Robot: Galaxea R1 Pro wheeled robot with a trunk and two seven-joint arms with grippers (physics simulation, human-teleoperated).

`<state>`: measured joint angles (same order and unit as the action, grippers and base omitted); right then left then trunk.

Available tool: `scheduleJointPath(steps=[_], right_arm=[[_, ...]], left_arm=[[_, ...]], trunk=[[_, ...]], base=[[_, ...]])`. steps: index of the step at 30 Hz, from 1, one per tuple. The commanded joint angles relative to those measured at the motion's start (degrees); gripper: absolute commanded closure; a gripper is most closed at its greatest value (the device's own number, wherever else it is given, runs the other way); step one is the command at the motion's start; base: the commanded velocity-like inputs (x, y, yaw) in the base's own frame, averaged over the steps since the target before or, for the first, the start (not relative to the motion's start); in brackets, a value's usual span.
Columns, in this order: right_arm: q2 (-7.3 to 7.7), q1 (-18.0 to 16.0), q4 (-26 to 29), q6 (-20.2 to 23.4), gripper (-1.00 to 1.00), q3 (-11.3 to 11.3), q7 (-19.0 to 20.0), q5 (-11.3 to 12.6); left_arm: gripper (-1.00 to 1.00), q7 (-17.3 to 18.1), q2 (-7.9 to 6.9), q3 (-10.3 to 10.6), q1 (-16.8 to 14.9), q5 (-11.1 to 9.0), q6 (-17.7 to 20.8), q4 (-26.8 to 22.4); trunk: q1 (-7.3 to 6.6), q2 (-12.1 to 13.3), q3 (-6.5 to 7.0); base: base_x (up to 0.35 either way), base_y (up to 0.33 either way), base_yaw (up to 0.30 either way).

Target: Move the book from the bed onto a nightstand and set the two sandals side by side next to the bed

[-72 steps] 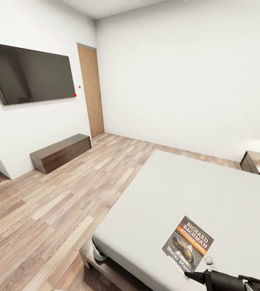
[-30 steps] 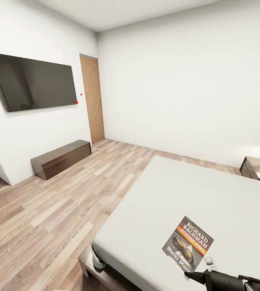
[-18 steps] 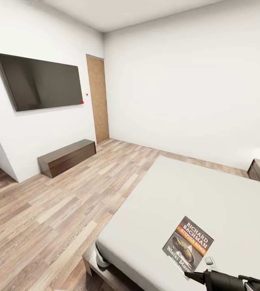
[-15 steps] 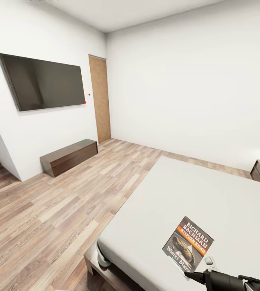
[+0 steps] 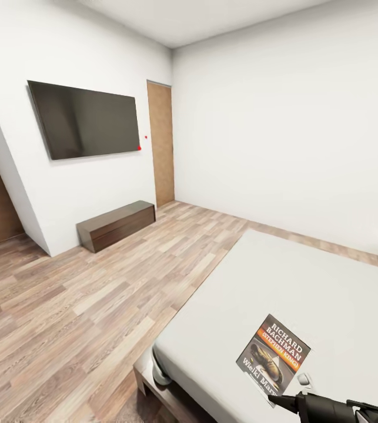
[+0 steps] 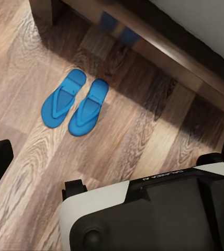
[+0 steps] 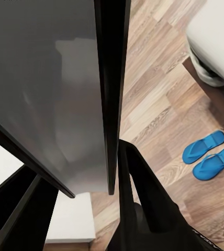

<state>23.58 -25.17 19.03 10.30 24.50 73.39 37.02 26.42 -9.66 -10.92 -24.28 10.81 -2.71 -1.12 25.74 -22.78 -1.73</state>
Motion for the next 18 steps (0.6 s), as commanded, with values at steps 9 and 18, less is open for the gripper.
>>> scheduleJointPath(steps=[9, 18], right_arm=[[0.06, -0.05, 0.04, 0.60, 1.00, 0.37, 0.08, 0.60], [0.06, -0.05, 0.04, 0.60, 1.00, 0.37, 0.08, 0.60]], left_arm=[[-1.00, 0.12, -0.01, -0.41, -0.07, 0.61, -0.28, 0.06], [-1.00, 0.12, -0.01, -0.41, -0.07, 0.61, -0.28, 0.06]], trunk=[[0.04, -0.14, -0.14], [0.04, -0.14, -0.14]], base=[[0.000, 0.000, 0.178], [0.000, 0.000, 0.179]])
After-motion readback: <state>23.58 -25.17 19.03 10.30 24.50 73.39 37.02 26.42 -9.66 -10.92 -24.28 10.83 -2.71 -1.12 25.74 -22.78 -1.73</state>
